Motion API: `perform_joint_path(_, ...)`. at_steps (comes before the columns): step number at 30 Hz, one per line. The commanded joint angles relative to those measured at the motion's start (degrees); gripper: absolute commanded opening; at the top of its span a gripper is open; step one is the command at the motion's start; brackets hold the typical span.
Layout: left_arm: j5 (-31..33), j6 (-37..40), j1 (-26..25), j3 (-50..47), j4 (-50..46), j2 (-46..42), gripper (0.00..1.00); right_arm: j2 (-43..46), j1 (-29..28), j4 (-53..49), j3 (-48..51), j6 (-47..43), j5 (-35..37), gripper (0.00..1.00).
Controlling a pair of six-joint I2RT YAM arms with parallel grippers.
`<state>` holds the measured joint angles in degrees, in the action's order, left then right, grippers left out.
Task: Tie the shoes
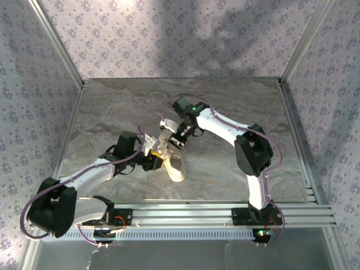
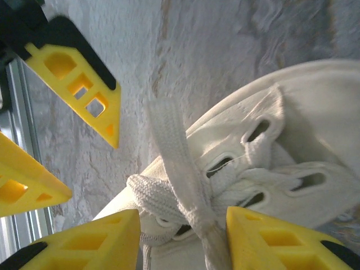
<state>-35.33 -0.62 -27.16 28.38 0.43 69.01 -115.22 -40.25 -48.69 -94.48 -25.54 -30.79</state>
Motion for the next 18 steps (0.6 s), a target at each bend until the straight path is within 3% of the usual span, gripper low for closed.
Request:
perform_joint_path(1,0.7,-0.8,-0.6,0.3,5.6,2.3,0.42,-1.0,-0.1,-4.0,-2.9,-3.3,0.9,0.45)
perform_joint_path(11,-0.3,1.3,-1.1,1.9,9.2,8.3,0.41,-3.4,-0.4,-6.0,-4.3,-5.2,0.7,0.4)
perform_joint_path(15,-0.9,2.2,-1.3,2.7,8.0,8.7,0.35,-4.1,-0.6,-6.0,-4.6,-5.4,1.8,0.37)
perform_joint_path(18,-1.4,3.3,-1.3,3.1,6.1,8.2,0.22,-4.7,-0.6,-5.7,-4.7,-5.7,2.9,0.36)
